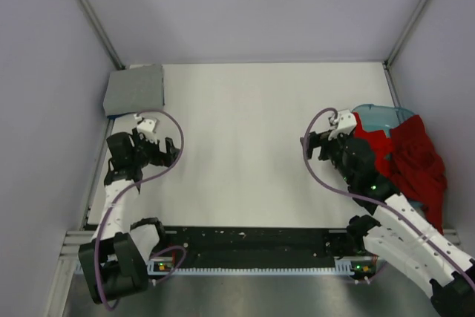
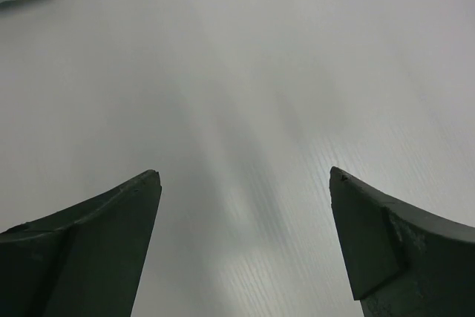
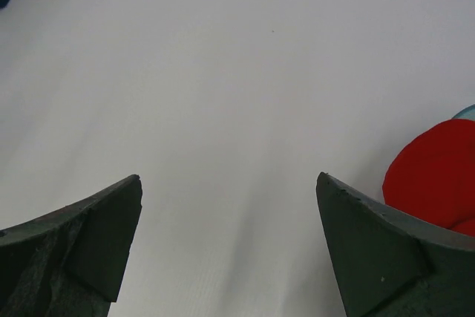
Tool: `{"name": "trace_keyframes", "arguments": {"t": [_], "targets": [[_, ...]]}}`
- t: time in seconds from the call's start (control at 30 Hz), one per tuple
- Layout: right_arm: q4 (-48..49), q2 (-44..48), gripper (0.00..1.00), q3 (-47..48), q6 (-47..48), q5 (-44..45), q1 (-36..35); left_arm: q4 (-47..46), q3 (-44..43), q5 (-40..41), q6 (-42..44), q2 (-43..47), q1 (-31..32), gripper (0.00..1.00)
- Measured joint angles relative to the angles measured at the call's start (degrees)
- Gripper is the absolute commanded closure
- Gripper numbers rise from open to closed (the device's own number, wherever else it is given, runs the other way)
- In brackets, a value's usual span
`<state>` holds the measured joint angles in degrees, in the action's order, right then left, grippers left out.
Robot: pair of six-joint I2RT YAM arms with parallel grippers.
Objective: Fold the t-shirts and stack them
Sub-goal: Grab crumpled tshirt from bin with the right arm
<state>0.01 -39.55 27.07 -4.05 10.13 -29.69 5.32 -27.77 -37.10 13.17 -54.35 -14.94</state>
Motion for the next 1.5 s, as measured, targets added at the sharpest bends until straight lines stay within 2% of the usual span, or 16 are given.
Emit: {"name": "trace_keyframes", "arguments": {"t": [0.2, 0.3, 0.4, 0.53, 0.63, 0.7, 0.73, 0.83, 0.9, 1.0, 1.03, 1.27, 1.5], "targets": [[-7.6, 0.2, 0.01, 10.5, -6.9, 2.4, 0.1, 3.0, -3.7, 2.1, 0.5, -2.5, 0.0, 0.01], [-14.1, -1.0, 0.03, 15.9, -11.3, 7.6, 1.0, 6.3, -6.7, 4.2, 2.5, -4.1, 0.0, 0.01], [-22.5, -3.1, 0.10, 21.5, -18.0, 12.6, 8.3, 12.8, -12.7, 6.5, 5.7, -7.0, 0.0, 0.01], [-28.9, -1.9, 0.12, 20.0, -26.2, 12.9, 23.6, 19.9, -18.5, 8.2, 9.3, -8.8, 0.0, 0.01], [-31.3, -1.6, 0.10, 16.8, -30.5, 11.6, 29.7, 23.7, -19.8, 9.1, 10.5, -8.8, 0.0, 0.01], [-31.8, -3.3, 0.11, 15.2, -32.6, 11.0, 31.1, 26.6, -20.2, 10.0, 11.1, -8.8, 0.0, 0.01], [-32.0, -5.1, 0.19, 14.5, -33.4, 10.5, 31.5, 27.4, -20.3, 10.2, 11.4, -8.8, 0.0, 0.01], [-31.8, -11.5, 0.49, 13.3, -34.9, 9.6, 32.2, 30.0, -20.5, 11.1, 12.3, -8.8, 0.0, 0.01], [-31.2, -14.3, 0.63, 12.0, -35.2, 8.7, 33.3, 31.0, -20.5, 11.3, 12.8, -8.7, 0.0, 0.01], [-30.0, -16.4, 0.96, 11.1, -35.0, 5.0, 36.1, 32.2, -20.5, 11.6, 13.8, -8.1, 0.0, 0.01], [-29.2, -16.6, 1.00, 11.0, -34.8, 3.4, 36.9, 32.4, -20.5, 11.7, 14.0, -7.8, 0.0, 0.01], [-28.5, -12.6, 1.00, 11.9, -32.4, -2.1, 39.4, 33.2, -20.5, 13.8, 15.8, -5.7, 0.0, 0.01], [-29.8, -6.4, 1.00, 25.9, -25.9, -3.2, 39.4, 33.5, -20.5, 14.3, 16.8, -4.2, 0.0, 0.01]]}}
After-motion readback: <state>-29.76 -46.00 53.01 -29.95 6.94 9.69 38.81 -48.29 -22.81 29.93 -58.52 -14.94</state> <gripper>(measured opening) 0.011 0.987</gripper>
